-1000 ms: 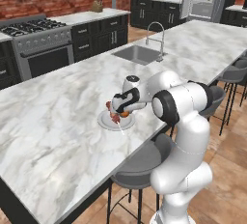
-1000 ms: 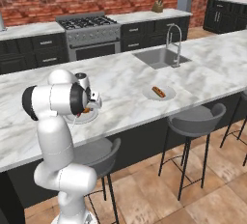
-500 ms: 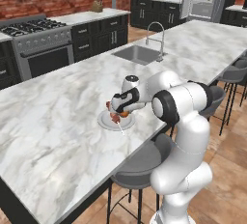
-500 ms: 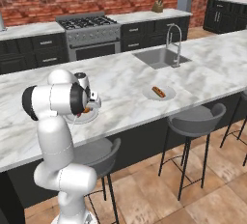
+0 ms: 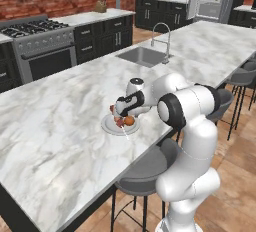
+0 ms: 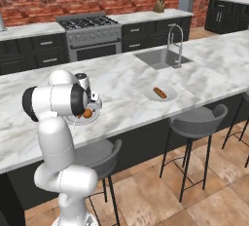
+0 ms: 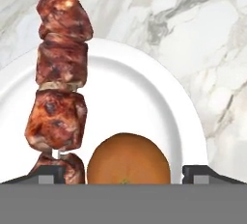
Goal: Pick up the kiwi and tangerine from the fridge and place one fruit on each plate on the dining counter.
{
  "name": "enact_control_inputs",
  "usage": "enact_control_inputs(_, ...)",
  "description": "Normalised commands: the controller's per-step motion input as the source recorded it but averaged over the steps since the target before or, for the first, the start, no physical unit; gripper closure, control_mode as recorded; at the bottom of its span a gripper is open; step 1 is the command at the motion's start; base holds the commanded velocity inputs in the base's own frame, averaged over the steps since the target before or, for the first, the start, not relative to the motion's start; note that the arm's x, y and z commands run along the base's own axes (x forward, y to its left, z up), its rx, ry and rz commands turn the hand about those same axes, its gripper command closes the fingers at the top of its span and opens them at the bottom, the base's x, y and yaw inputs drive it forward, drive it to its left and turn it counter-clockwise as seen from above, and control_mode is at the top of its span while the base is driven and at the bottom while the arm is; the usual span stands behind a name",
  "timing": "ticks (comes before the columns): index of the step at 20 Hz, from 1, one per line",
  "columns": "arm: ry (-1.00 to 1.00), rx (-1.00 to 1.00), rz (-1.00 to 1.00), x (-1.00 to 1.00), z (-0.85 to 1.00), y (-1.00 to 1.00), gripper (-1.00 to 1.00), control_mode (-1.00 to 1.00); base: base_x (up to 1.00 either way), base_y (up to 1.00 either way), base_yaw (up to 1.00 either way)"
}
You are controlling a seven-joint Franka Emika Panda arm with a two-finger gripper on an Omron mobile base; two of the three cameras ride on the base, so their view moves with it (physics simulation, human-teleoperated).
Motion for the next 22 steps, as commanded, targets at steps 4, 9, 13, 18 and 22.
enact_control_inputs(4,-0.02,0.0,0.0,-0.23,0.3,-0.01,-1.0,-1.0,0.0,0.0,0.0)
enact_control_inputs(9,-0.1,0.0,0.0,-0.76,0.85,-0.04,-1.0,-1.0,0.0,0.0,0.0)
enact_control_inputs(13,-0.03,0.0,0.0,-0.96,0.85,-0.09,-1.0,-1.0,0.0,0.0,0.0)
enact_control_inputs(18,0.01,0.01,0.0,-1.0,0.47,-0.18,-1.0,-1.0,0.0,0.0,0.0)
enact_control_inputs(22,0.07,0.01,0.0,-1.0,0.0,-0.23,-1.0,-1.0,0.0,0.0,0.0)
